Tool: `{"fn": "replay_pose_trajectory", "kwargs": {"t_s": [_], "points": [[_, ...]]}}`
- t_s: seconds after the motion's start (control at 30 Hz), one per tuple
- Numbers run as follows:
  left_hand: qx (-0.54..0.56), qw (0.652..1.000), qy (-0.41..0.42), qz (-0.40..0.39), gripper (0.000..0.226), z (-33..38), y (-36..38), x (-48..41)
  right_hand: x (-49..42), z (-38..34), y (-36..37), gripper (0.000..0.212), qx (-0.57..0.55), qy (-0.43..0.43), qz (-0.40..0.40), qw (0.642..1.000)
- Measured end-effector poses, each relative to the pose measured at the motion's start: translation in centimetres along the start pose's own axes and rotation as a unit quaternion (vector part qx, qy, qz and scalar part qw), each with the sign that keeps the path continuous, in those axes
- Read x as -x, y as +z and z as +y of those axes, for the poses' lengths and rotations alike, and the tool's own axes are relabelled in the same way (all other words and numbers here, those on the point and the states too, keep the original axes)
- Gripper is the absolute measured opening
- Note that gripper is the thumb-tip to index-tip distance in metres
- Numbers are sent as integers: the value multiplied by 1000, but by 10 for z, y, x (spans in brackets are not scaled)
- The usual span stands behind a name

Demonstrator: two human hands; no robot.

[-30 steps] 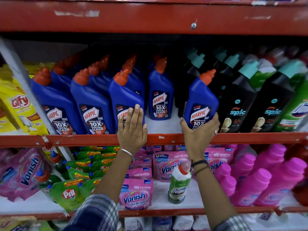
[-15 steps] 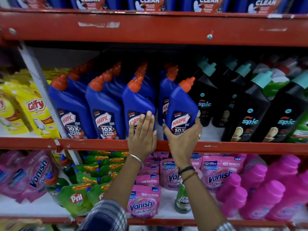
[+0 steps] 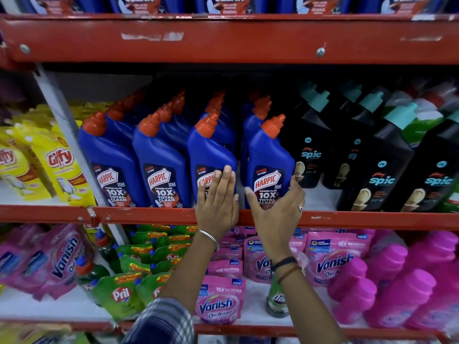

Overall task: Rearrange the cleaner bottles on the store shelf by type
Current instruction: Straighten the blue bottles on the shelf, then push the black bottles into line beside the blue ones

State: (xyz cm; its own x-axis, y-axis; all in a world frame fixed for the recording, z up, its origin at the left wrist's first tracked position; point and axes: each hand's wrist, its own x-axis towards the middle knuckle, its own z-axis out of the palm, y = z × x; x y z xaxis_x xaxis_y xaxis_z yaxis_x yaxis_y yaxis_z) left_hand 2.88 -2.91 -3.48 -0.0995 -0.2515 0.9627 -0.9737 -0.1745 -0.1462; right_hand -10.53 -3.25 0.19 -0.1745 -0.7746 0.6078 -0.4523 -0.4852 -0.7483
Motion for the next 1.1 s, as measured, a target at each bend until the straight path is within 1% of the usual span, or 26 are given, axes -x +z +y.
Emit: {"fn": "replay_pose_trajectory", "kwargs": {"t_s": [0.1, 0.2, 0.27, 0.37, 0.47, 0.5, 0.57, 0.63, 0.73, 0.83, 0.93, 1.1], "points": [[1, 1000, -8, 1, 60, 1, 1, 1, 1, 16, -21, 81, -71, -12, -21, 997], [2, 1000, -16, 1, 59, 2, 2, 0, -9, 37, -52, 63, -113, -46, 6, 993], [3, 1000, -17, 4, 60, 2, 3, -1, -25, 54, -75, 57, -111, -60, 59, 990], [4, 1000, -22, 10, 63, 4, 4, -1, -56, 85, -111, 51, -81, -67, 161, 981], [2, 999, -28, 18, 66, 4, 4, -1, -88, 115, -145, 45, -43, -54, 237, 969], [1, 999, -29, 17, 66, 4, 4, -1, -98, 123, -154, 48, -31, -43, 248, 967], [4, 999, -30, 16, 66, 4, 3, -1, -116, 140, -168, 59, -5, -19, 246, 969], [4, 999, -31, 15, 66, 4, 2, 0, -129, 150, -176, 72, 10, 3, 216, 976], [3, 999, -35, 14, 65, 4, 2, -1, -141, 152, -178, 87, 22, 21, 149, 988], [10, 999, -36, 18, 65, 5, 2, -1, -150, 152, -175, 97, 63, 24, 123, 990], [12, 999, -38, 17, 66, 4, 3, 0, -154, 151, -174, 100, 83, 31, 127, 988], [10, 999, -35, 18, 66, 3, 4, 0, -151, 148, -181, 96, 61, 35, 152, 986]]}}
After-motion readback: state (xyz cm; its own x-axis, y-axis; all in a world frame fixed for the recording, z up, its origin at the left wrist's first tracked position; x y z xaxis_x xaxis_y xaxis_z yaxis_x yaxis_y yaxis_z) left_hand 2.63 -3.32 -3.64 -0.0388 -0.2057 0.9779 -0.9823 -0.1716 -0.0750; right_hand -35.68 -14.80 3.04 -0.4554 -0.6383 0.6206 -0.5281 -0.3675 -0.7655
